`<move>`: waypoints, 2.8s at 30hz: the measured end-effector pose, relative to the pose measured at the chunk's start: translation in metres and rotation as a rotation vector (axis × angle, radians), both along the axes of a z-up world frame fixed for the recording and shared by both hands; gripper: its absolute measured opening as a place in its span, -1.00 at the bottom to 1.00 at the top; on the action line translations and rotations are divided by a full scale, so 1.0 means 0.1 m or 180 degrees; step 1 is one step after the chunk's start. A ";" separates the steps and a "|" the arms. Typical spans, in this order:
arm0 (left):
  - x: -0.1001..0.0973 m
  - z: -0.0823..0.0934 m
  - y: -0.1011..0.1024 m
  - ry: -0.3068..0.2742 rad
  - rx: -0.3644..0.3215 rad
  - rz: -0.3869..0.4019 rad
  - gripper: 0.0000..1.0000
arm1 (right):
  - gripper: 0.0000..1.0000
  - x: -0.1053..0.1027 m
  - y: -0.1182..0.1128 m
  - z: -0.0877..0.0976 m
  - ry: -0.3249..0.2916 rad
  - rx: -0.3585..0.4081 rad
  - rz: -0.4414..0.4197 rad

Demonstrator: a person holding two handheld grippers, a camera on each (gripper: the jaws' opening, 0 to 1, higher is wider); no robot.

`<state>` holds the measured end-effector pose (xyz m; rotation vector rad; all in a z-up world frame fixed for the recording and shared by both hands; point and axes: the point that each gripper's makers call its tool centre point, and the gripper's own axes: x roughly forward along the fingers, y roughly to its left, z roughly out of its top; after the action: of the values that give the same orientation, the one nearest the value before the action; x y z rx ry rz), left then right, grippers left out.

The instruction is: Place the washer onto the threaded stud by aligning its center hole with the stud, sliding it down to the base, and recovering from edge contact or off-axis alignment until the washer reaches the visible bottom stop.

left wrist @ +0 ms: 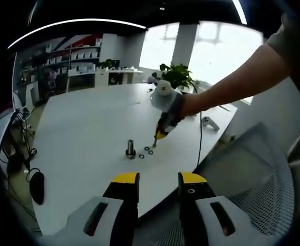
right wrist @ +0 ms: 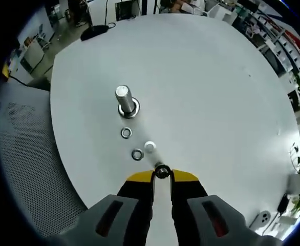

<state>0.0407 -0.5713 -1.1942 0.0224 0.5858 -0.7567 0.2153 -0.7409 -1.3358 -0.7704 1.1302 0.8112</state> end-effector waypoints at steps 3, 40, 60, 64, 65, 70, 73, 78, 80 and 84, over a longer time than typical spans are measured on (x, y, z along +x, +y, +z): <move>0.00 -0.01 0.00 0.0024 0.0006 0.0000 -0.44 | -0.73 0.00 0.02 -0.07 0.0063 -0.0020 0.0012; 0.00 -0.01 0.00 0.0030 0.0002 0.0000 -0.43 | -0.44 0.10 0.06 -0.04 -0.0075 0.0074 0.0106; 0.00 0.00 0.01 0.0017 -0.0022 0.0023 -0.43 | -0.49 0.12 0.37 -0.31 0.0166 -0.0156 0.0309; 0.02 0.02 0.01 -0.0018 -0.0036 0.0038 -0.44 | -0.54 0.11 0.36 -0.34 0.0196 -0.0160 0.0339; 0.01 0.02 0.01 -0.0013 -0.0041 0.0038 -0.44 | -0.54 0.11 0.36 -0.33 0.0186 -0.0179 0.0364; 0.01 0.00 0.01 0.0004 -0.0032 0.0031 -0.44 | -0.65 0.15 0.35 -0.35 0.0193 -0.0187 0.0362; 0.01 0.00 0.01 0.0013 -0.0034 0.0027 -0.44 | -0.64 0.18 0.35 -0.35 0.0208 -0.0153 0.0306; 0.01 0.00 0.00 0.0012 -0.0036 0.0023 -0.44 | -0.62 0.12 0.37 -0.35 0.0268 -0.0094 0.0370; 0.01 0.00 0.00 0.0013 -0.0031 0.0019 -0.44 | -0.62 0.10 0.34 -0.37 0.0257 -0.0178 0.0486; 0.02 0.00 0.00 0.0004 -0.0035 0.0026 -0.44 | -0.63 0.12 0.31 -0.37 0.0278 -0.0164 0.0435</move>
<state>0.0423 -0.5710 -1.1940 0.0092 0.5827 -0.7519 0.2268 -0.7097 -1.3726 -0.8692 1.1895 0.9409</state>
